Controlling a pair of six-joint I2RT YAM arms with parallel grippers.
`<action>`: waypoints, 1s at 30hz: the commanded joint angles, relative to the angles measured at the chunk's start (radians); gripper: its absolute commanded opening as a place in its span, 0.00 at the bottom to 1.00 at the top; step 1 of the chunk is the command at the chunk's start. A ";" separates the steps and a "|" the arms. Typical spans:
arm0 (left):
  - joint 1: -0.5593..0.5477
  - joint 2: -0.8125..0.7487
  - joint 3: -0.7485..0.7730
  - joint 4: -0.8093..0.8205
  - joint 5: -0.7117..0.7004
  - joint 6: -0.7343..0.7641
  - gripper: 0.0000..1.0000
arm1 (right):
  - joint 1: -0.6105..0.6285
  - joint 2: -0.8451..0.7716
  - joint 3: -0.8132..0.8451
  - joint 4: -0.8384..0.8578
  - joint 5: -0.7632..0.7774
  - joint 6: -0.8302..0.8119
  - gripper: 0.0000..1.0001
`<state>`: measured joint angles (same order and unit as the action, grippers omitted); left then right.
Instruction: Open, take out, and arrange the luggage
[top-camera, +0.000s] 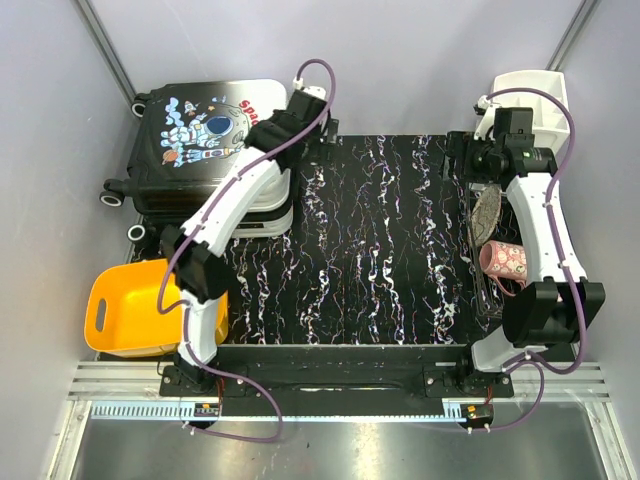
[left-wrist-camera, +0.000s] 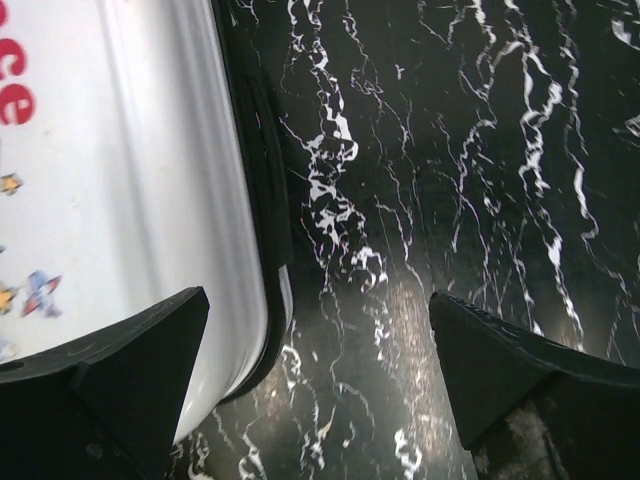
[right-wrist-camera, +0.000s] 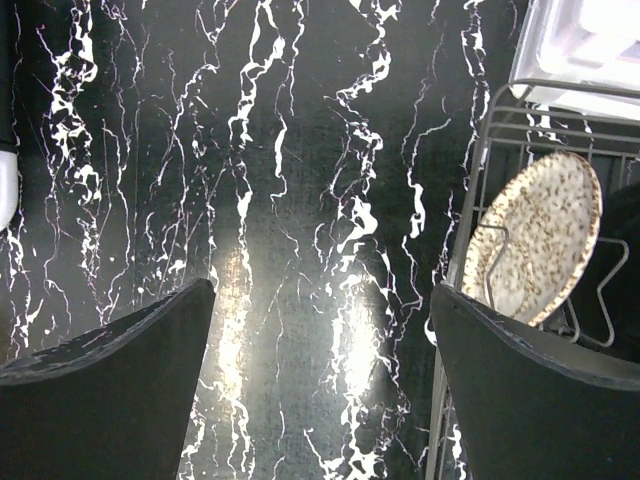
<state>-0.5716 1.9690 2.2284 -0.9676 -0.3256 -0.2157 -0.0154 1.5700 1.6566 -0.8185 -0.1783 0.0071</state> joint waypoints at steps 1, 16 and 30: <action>-0.017 0.132 0.111 0.078 -0.141 -0.114 0.99 | -0.003 -0.087 -0.024 0.022 0.080 -0.002 1.00; -0.059 0.392 0.128 0.369 -0.220 -0.007 0.99 | -0.011 -0.096 -0.064 0.022 0.088 -0.032 0.99; -0.054 0.556 0.128 0.481 -0.515 0.085 0.99 | -0.029 -0.128 -0.101 0.028 0.099 -0.029 1.00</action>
<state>-0.6312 2.4893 2.3104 -0.5846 -0.7174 -0.1749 -0.0383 1.4887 1.5539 -0.8131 -0.0948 -0.0135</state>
